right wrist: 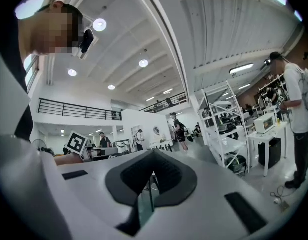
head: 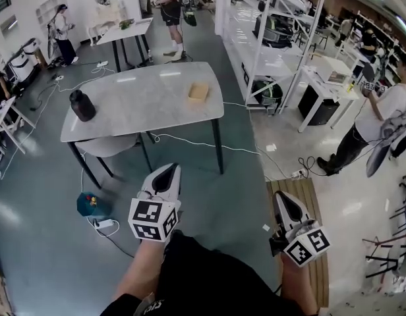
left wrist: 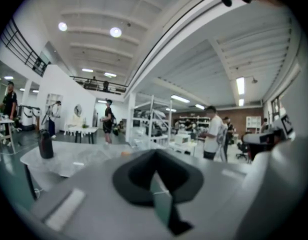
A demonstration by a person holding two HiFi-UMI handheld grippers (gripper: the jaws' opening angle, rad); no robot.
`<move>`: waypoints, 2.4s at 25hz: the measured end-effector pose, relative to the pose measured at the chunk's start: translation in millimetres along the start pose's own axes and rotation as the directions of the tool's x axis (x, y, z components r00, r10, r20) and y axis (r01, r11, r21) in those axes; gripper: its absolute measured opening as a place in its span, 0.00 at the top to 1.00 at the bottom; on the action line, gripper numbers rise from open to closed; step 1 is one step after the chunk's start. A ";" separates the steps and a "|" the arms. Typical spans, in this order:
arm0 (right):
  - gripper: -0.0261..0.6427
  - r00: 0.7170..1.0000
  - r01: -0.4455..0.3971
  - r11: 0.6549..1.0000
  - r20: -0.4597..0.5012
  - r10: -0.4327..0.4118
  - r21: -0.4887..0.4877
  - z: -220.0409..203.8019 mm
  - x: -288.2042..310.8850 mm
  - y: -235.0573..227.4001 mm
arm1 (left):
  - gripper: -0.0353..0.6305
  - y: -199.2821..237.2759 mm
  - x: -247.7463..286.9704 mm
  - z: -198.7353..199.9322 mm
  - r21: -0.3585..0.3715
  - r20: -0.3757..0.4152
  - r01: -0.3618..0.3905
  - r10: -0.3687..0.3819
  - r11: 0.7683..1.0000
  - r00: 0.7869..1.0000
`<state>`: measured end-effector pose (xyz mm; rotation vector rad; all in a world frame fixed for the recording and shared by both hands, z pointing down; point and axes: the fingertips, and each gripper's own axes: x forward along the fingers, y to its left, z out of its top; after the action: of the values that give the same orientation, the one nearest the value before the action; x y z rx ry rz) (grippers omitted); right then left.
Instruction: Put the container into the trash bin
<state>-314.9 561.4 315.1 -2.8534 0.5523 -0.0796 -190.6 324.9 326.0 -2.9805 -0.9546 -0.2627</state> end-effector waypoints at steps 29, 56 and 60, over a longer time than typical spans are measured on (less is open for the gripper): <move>0.97 0.975 -0.123 0.991 -0.181 0.130 0.046 -34.1 333.4 22.2 | 0.94 240.8 145.0 12.4 -0.051 -0.081 0.004 -0.008 0.999 0.997; 0.97 0.943 -0.243 0.967 -0.213 0.255 0.082 -23.9 548.2 -125.9 | 0.93 320.7 366.5 60.5 -0.036 -0.090 -0.057 0.053 0.998 0.995; 0.97 0.925 -0.253 0.963 -0.266 0.269 0.096 -33.5 565.2 -162.5 | 0.93 311.0 398.4 58.4 -0.029 -0.115 -0.054 0.050 0.998 0.992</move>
<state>264.8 489.2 391.4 -2.6972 0.9645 -0.4470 317.3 304.2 347.4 -2.9761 -0.8683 -0.4475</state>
